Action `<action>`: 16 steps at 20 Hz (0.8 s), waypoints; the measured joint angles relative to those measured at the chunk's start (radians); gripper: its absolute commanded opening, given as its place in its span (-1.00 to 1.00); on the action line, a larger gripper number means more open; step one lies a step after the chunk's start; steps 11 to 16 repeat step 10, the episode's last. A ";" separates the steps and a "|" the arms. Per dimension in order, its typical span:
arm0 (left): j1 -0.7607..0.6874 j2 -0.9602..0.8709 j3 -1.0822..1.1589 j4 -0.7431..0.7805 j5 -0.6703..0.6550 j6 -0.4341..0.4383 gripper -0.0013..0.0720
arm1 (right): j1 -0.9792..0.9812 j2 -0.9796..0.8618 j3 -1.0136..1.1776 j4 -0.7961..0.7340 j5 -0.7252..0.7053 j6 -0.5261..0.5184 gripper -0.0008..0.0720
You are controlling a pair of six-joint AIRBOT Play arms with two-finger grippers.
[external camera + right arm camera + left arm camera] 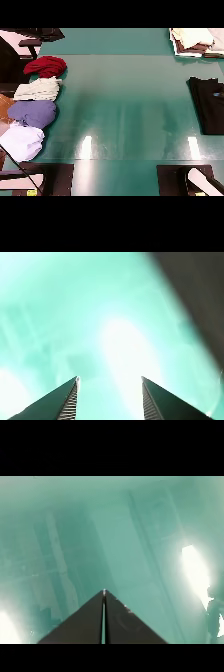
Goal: Fold the shirts.
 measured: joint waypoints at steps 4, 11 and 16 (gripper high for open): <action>0.000 0.000 0.000 0.000 0.004 0.000 -0.90 | 0.219 0.000 0.003 0.009 -0.032 -0.002 -0.92; 0.000 0.000 0.000 0.000 0.007 0.000 -0.90 | 0.360 0.000 0.003 0.013 -0.063 -0.005 -0.92; 0.000 0.000 0.000 0.000 0.007 0.000 -0.90 | 0.360 0.000 0.003 0.013 -0.063 -0.005 -0.92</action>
